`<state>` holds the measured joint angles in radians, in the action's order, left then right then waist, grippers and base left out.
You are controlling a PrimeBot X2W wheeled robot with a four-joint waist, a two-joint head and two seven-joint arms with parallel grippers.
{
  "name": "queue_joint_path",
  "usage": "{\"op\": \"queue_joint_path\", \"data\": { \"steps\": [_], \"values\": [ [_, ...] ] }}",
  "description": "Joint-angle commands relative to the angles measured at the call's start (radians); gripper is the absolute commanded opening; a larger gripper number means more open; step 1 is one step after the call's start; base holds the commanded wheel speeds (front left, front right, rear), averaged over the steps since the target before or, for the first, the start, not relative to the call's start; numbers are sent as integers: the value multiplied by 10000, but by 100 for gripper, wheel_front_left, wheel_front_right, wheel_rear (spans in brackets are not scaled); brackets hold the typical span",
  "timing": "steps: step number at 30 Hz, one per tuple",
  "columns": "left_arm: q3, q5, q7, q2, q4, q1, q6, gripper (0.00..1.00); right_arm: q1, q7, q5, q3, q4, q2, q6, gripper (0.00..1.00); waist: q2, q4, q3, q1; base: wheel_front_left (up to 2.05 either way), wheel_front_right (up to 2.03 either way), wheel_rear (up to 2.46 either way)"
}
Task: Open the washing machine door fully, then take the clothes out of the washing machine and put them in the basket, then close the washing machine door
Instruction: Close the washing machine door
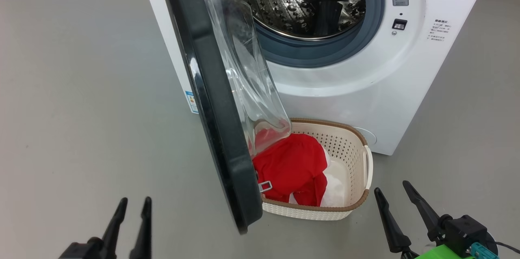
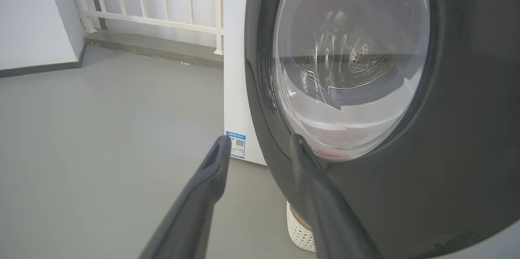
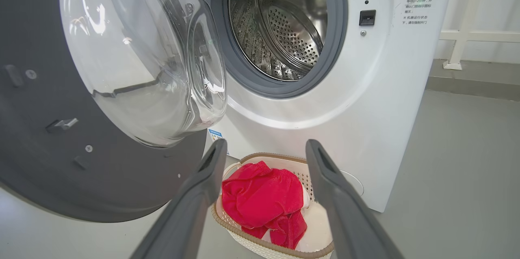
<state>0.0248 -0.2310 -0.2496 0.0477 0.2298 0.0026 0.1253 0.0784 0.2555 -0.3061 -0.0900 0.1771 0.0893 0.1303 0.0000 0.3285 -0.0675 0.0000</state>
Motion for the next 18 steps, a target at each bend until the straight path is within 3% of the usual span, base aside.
{"op": "queue_joint_path", "data": {
  "steps": [1, 3, 12, 18],
  "values": [
    [381, -181, -122, 58, -317, -150, 54, 45, -256, 63, 35, -263, -208, 54, 4, 100, 0, -7, 12, 0, 0, 0, 0],
    [443, -514, -122, 54, -381, -185, 54, 2, -249, 63, 38, -276, -208, 46, 4, 100, 0, -21, 23, 0, 0, 0, 0],
    [300, -3622, -122, 475, -499, -615, 54, 0, -243, 63, 45, -294, -213, 44, 4, 100, 0, -100, 8, 0, 0, 0, 0],
    [-155, -7511, -122, 1334, -719, -970, 54, 0, -250, 63, 46, -315, -210, 41, 4, 100, 0, -201, -26, 0, 0, 0, 0]
  ]
}}
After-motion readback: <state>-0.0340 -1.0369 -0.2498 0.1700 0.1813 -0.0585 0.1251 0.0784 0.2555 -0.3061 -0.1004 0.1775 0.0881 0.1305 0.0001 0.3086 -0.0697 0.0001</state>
